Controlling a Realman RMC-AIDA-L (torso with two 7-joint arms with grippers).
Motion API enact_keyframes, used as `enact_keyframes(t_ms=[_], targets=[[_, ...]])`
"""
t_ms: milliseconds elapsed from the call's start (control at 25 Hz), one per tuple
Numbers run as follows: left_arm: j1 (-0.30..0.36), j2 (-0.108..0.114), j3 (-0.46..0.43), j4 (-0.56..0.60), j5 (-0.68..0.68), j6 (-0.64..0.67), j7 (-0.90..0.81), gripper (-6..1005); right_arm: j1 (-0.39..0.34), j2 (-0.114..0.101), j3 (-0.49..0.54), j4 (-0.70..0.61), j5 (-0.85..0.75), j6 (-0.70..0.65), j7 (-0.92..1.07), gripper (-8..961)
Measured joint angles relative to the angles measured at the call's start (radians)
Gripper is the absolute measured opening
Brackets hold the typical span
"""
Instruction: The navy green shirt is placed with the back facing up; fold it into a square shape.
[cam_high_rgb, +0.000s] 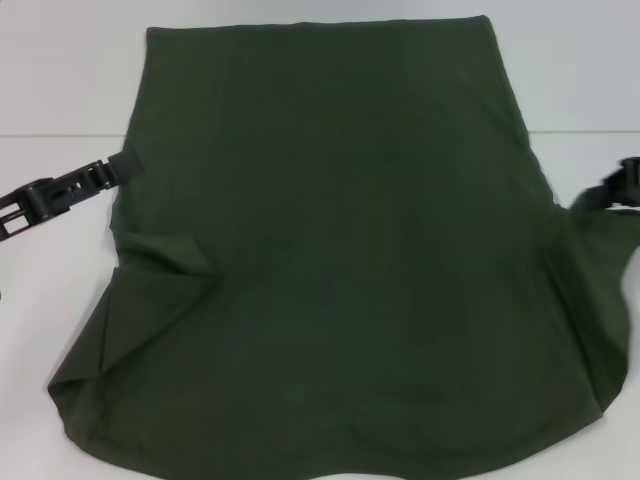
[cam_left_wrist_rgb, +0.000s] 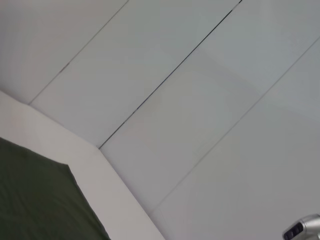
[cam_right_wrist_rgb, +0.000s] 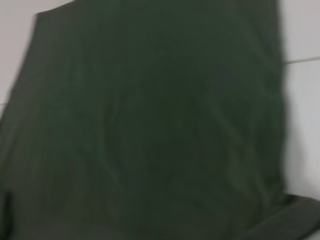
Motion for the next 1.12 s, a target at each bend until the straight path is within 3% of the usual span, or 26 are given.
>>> enact_keyframes(t_ms=[160, 440, 680, 800, 960, 1040, 1080, 1120], targets=[[-0.002, -0.002, -0.029, -0.001, 0.000, -0.001, 0.004, 824, 0.044, 0.018, -0.005, 0.064, 0.003, 0.002, -0.002, 60], [0.004, -0.006, -0.039, -0.001, -0.012, -0.001, 0.008, 825, 0.082, 0.034, -0.012, 0.211, 0.006, 0.123, -0.030, 64], [0.003, -0.006, -0.047, -0.002, -0.012, -0.009, 0.014, 824, 0.074, 0.017, -0.006, 0.273, 0.151, 0.110, -0.072, 67], [0.003, -0.006, -0.052, -0.005, -0.013, -0.016, 0.017, 824, 0.074, 0.002, -0.005, 0.338, 0.248, 0.083, -0.138, 296], [0.002, -0.003, -0.057, -0.013, -0.014, -0.019, 0.018, 824, 0.053, -0.016, -0.005, 0.341, 0.284, 0.078, -0.165, 472], [0.003, 0.007, -0.052, -0.015, 0.001, -0.020, -0.002, 825, 0.036, -0.034, -0.005, 0.331, 0.283, 0.076, -0.156, 532], [0.004, 0.010, -0.050, -0.015, 0.009, -0.020, -0.012, 825, 0.019, -0.060, -0.008, 0.327, 0.283, 0.075, -0.141, 548], [0.007, 0.019, -0.045, -0.015, 0.034, -0.020, -0.038, 825, 0.019, -0.060, -0.008, 0.327, 0.283, 0.075, -0.141, 564]])
